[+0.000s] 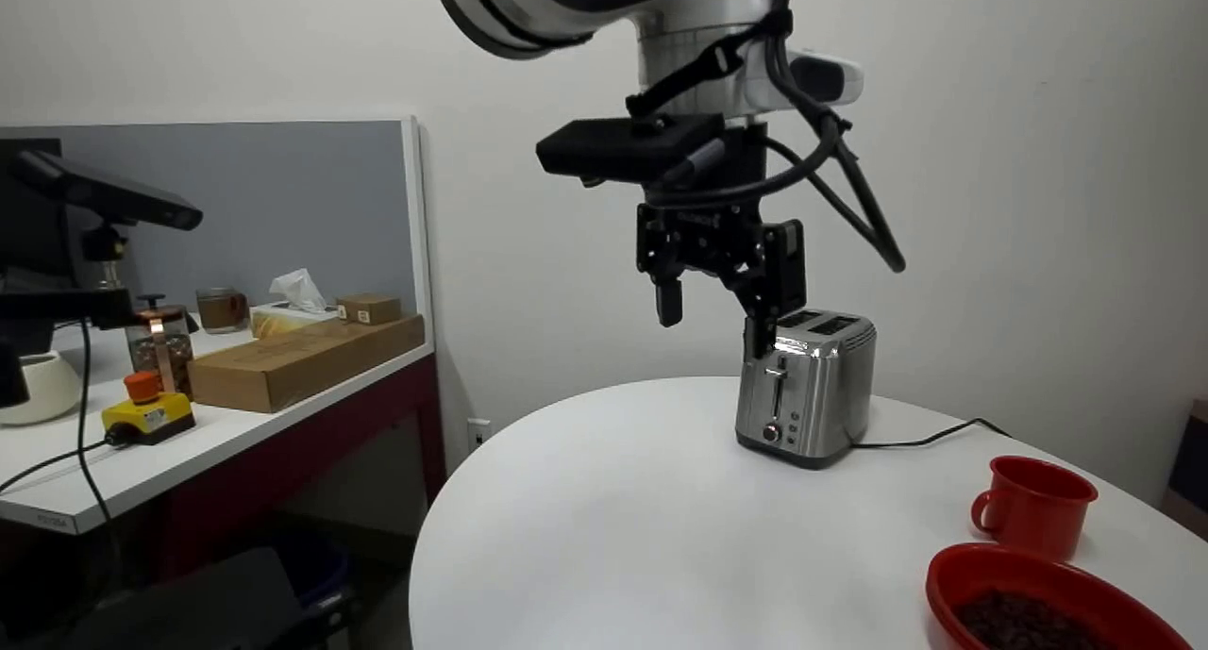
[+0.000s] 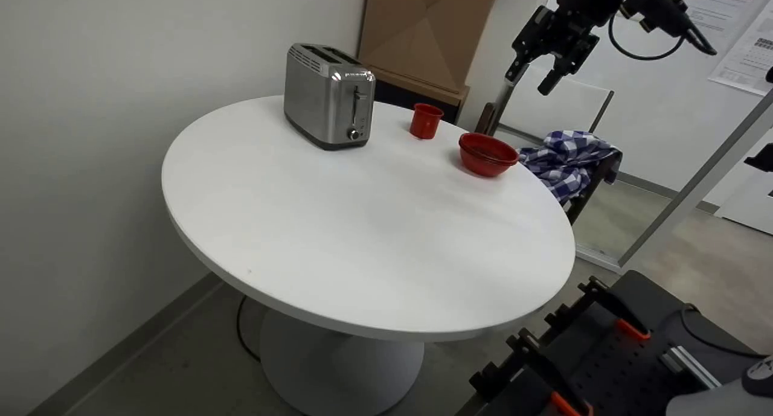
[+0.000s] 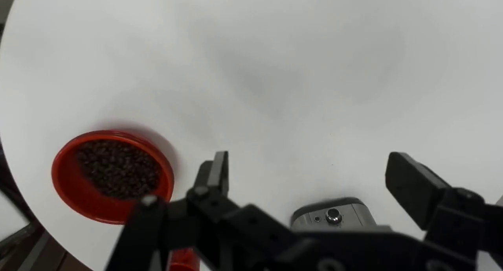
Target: Turn on the toaster
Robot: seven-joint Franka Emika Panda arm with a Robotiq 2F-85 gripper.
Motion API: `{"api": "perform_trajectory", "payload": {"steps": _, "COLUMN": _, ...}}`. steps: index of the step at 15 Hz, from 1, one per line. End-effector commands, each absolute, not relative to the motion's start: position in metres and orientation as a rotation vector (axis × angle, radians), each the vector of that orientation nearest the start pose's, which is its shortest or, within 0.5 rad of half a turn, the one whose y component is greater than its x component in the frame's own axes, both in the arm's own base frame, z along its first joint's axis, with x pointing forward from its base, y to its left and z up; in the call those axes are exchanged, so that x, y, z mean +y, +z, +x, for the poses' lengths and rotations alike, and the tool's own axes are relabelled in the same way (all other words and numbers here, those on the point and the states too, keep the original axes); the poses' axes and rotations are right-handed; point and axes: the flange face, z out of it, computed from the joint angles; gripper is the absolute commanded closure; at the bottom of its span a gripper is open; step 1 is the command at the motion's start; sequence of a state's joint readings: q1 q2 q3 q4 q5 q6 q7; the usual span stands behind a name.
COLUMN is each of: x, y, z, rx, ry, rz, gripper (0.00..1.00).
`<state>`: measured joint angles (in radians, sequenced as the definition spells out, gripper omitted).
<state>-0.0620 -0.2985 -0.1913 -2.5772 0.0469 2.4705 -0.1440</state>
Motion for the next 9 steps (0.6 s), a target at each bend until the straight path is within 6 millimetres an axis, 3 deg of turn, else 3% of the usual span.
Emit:
{"api": "perform_trajectory", "payload": {"steps": 1, "x": -0.114, "y": 0.358, "z": 0.481, "rx": 0.154, "ry": -0.24, "rz": -3.084, "gripper": 0.0}}
{"api": "perform_trajectory", "payload": {"steps": 7, "x": -0.115, "y": 0.326, "z": 0.566, "rx": 0.093, "ry": -0.272, "rz": -3.124, "gripper": 0.0}}
{"api": "perform_trajectory", "payload": {"steps": 8, "x": -0.112, "y": 0.32, "z": 0.577, "rx": 0.077, "ry": -0.284, "rz": -3.129, "gripper": 0.04}}
{"api": "perform_trajectory", "payload": {"steps": 9, "x": -0.109, "y": 0.314, "z": 0.588, "rx": 0.058, "ry": -0.304, "rz": -3.132, "gripper": 0.27}}
